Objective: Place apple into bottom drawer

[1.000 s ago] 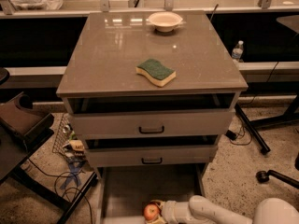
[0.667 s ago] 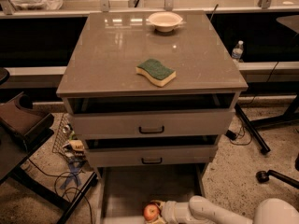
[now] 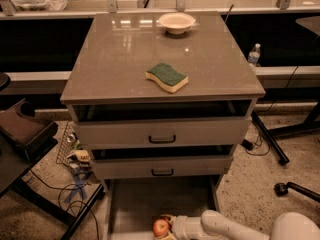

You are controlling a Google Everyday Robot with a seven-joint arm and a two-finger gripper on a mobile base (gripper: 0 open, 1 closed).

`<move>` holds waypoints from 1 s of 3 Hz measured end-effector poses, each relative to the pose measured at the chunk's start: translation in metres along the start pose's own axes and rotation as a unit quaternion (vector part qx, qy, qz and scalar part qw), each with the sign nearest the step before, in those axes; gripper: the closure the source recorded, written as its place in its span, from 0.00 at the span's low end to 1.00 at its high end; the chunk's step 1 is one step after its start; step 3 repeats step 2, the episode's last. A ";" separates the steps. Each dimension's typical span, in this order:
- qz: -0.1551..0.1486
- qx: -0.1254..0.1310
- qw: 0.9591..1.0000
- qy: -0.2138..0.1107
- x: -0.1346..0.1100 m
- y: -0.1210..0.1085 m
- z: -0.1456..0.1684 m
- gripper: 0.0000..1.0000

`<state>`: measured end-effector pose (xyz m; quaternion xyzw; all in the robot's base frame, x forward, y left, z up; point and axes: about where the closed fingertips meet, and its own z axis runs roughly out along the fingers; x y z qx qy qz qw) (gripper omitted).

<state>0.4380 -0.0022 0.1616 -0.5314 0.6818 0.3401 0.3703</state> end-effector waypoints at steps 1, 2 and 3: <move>0.000 -0.002 1.000 -0.001 -0.001 0.002 0.002 0.00; 0.000 -0.002 1.000 -0.001 -0.001 0.002 0.002 0.00; 0.000 -0.002 1.000 -0.001 -0.001 0.002 0.002 0.00</move>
Offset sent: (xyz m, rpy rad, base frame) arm -0.0009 0.0015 -0.0003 0.0017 0.0014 0.0018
